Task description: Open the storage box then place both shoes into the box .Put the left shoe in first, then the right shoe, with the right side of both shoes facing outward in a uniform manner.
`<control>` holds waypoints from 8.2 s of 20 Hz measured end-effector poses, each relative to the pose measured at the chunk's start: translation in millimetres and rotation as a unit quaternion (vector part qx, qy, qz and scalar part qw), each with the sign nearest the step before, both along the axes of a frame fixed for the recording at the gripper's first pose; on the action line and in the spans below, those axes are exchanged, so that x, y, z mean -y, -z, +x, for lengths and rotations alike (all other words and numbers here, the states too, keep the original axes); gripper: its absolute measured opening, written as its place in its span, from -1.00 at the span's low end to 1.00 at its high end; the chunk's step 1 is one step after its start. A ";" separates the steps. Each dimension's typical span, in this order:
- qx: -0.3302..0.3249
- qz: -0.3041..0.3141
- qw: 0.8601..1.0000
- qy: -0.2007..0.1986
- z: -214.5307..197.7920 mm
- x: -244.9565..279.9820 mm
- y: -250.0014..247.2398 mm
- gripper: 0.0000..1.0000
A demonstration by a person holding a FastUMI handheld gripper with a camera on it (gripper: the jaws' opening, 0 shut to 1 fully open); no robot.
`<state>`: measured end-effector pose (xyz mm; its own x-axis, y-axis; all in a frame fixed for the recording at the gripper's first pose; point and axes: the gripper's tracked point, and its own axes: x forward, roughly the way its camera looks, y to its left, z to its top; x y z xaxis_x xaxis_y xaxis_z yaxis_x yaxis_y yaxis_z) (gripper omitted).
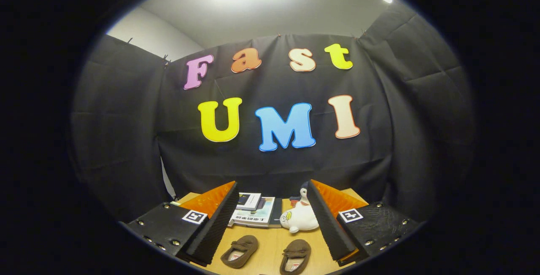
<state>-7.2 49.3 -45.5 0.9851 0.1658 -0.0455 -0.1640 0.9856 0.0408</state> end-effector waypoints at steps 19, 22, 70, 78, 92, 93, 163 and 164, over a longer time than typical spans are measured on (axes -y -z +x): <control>-0.274 0.088 0.943 -0.165 20.9 -188.6 167.5 0.96; -0.316 0.087 0.926 -0.189 23.3 -210.9 197.8 0.97; -0.415 0.080 0.843 -0.332 16.1 -496.3 135.9 -0.71; -0.384 0.070 0.852 -0.350 18.7 -475.5 117.6 0.70; -0.311 0.026 0.905 -0.290 56.4 -307.1 141.4 0.91; -0.309 0.024 0.909 -0.279 59.1 -297.3 145.2 0.91; -0.400 -0.002 0.892 -0.211 91.9 -260.0 176.4 -0.85; -0.400 -0.004 0.891 -0.216 91.9 -268.9 176.5 -0.85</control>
